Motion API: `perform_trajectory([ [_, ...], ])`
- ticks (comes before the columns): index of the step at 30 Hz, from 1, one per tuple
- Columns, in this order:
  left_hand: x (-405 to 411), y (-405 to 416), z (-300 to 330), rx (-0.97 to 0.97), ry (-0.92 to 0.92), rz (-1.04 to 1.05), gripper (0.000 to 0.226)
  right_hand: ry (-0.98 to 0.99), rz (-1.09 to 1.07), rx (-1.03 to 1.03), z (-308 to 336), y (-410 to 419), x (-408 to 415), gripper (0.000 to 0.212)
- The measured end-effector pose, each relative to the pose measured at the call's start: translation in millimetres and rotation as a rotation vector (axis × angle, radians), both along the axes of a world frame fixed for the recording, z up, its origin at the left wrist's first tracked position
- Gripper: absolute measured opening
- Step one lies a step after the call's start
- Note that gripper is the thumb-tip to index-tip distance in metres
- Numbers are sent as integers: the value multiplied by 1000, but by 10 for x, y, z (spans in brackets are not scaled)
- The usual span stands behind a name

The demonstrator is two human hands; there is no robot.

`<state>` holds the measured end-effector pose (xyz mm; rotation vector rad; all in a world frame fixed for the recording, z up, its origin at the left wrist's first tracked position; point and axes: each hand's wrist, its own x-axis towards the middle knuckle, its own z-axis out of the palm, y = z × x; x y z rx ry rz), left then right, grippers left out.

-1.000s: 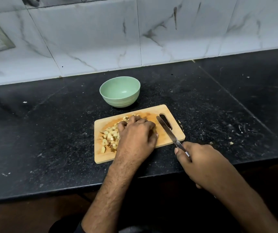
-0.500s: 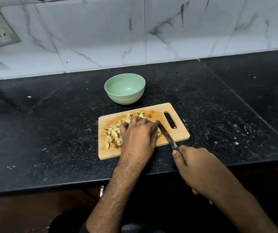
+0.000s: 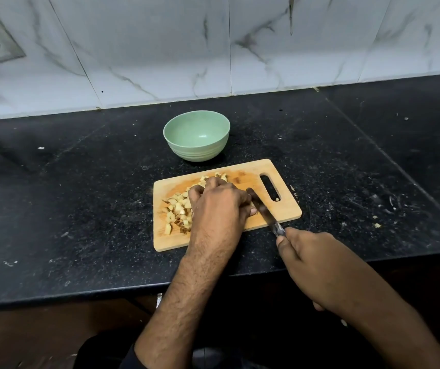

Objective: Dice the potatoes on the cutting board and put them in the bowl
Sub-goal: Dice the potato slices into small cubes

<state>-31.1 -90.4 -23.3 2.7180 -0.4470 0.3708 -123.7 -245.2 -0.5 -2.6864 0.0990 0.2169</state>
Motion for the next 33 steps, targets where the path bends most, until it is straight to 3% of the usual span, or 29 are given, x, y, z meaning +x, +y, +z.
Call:
perform_trajectory([
  [11,65,-15,23,-49,12,1,18,-16,29,-147,-9,44,84,30],
  [18,50,-45,35,-35,23,33,19,44,28,-54,2,26,156,29],
  [33,-41,-58,22,-37,11,26,30,114,2,-72,198,-187,-273,34],
])
